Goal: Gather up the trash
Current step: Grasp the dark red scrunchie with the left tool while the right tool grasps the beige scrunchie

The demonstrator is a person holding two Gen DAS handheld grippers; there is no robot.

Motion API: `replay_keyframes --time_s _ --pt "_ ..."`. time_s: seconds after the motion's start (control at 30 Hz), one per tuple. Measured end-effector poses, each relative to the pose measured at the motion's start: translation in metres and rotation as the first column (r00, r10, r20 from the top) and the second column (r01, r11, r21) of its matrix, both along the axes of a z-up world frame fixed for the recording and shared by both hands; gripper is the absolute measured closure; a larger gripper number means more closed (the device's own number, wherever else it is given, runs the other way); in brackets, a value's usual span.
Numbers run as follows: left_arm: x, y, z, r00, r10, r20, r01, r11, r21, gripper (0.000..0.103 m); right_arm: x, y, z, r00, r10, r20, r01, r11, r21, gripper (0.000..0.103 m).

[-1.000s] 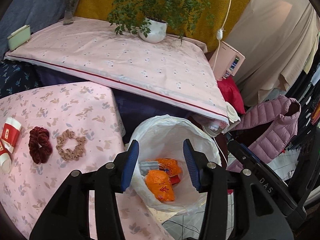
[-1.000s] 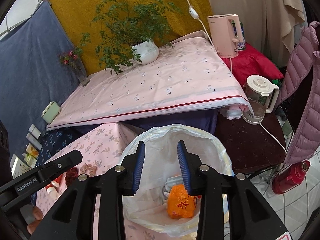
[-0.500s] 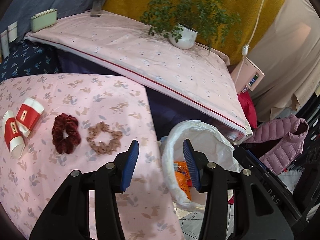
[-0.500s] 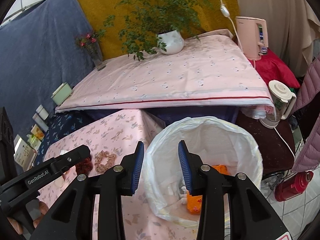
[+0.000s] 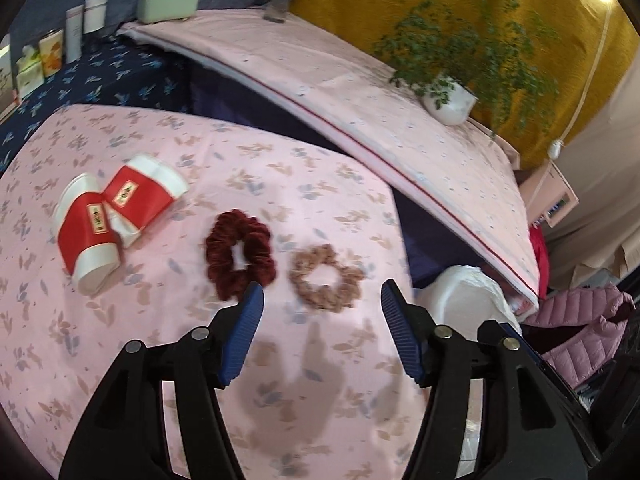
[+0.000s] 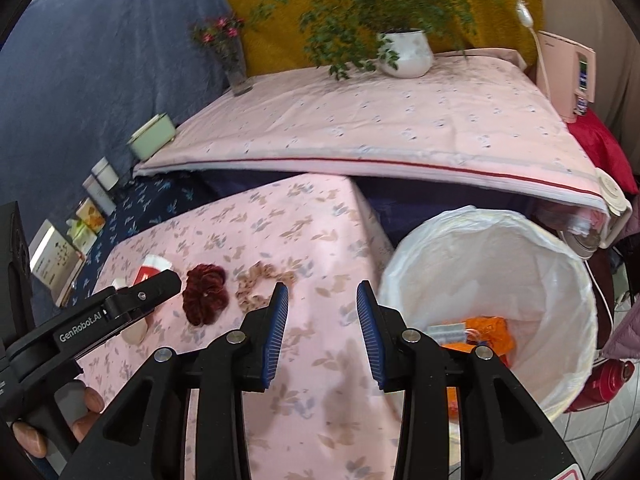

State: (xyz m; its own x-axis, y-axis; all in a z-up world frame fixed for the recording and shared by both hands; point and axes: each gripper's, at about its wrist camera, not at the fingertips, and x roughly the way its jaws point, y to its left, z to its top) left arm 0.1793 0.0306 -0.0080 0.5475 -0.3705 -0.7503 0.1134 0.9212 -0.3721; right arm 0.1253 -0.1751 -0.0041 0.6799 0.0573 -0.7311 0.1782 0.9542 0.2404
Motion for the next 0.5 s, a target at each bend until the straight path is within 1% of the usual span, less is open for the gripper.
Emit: replay_keyframes --time_s 0.07,0.17,0.3,0.5 --pt "0.005 0.013 -0.009 0.999 0.03 -0.015 -0.029 1.0 0.008 0.045 0.007 0.011 -0.006 1.0 0.017 -0.015 -0.016 1.0 0.002 0.067" --pt "0.013 0.028 -0.022 0.996 0.074 -0.039 -0.073 0.997 0.027 0.045 0.019 0.024 -0.017 0.999 0.028 -0.036 -0.027 1.0 0.011 0.057" --pt "0.025 0.039 -0.038 0.992 0.11 -0.065 -0.105 0.992 0.071 0.045 0.036 0.038 -0.032 0.997 0.045 -0.07 -0.044 0.999 0.016 0.057" --pt "0.045 0.043 -0.062 0.987 0.13 -0.094 -0.119 0.986 0.12 0.045 0.064 0.048 -0.057 0.991 0.049 -0.121 -0.046 0.999 0.027 0.057"
